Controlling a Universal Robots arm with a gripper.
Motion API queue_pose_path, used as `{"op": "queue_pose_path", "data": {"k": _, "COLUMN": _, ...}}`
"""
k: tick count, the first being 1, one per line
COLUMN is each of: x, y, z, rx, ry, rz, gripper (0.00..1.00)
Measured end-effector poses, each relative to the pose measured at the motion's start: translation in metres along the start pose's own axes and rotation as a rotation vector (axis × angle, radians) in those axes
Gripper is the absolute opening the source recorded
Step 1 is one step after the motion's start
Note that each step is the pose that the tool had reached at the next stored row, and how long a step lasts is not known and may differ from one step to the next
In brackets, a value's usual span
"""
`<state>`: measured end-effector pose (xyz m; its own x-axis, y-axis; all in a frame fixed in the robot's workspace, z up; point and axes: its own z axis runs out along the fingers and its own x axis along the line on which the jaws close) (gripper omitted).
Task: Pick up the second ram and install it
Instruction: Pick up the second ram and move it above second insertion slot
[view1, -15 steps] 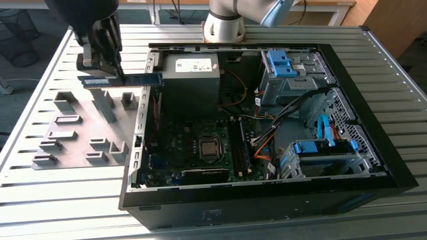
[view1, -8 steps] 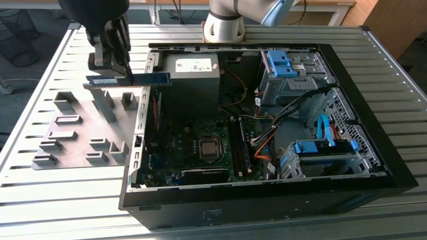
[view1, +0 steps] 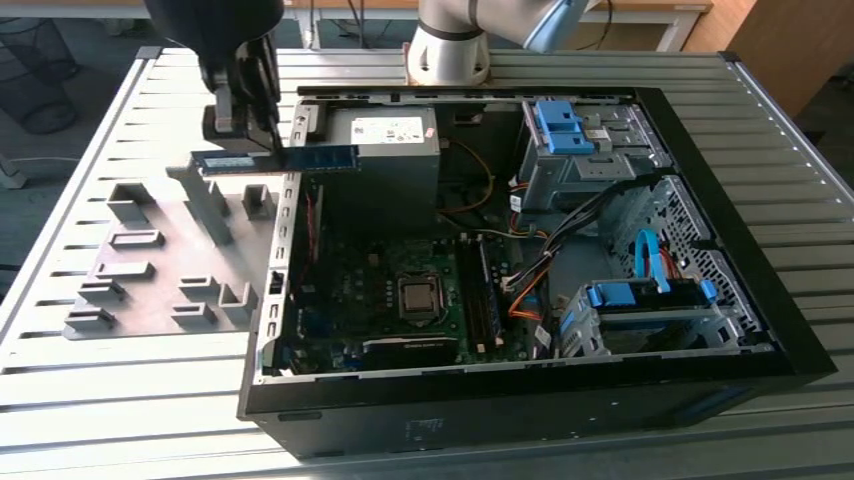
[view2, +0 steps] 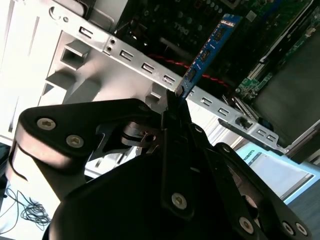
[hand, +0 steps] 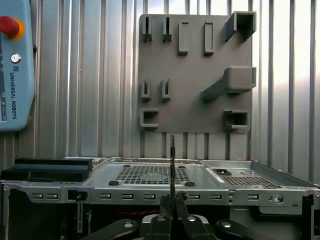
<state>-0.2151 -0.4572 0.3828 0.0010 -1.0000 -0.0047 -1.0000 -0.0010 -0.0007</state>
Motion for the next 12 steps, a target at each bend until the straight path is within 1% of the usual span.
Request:
{"op": "queue_pose_path", "data": {"k": 8, "x": 0.0000, "y": -0.0144, "z": 0.0000, "rx": -0.0001, "ry": 0.0001, "rz": 0.000, "gripper": 0.14}}
{"op": "queue_pose_path", "data": {"k": 12, "x": 0.0000, "y": -0.0235, "z": 0.0000, "rx": 0.0000, "ry": 0.0000, "rz": 0.000, "gripper": 0.14}}
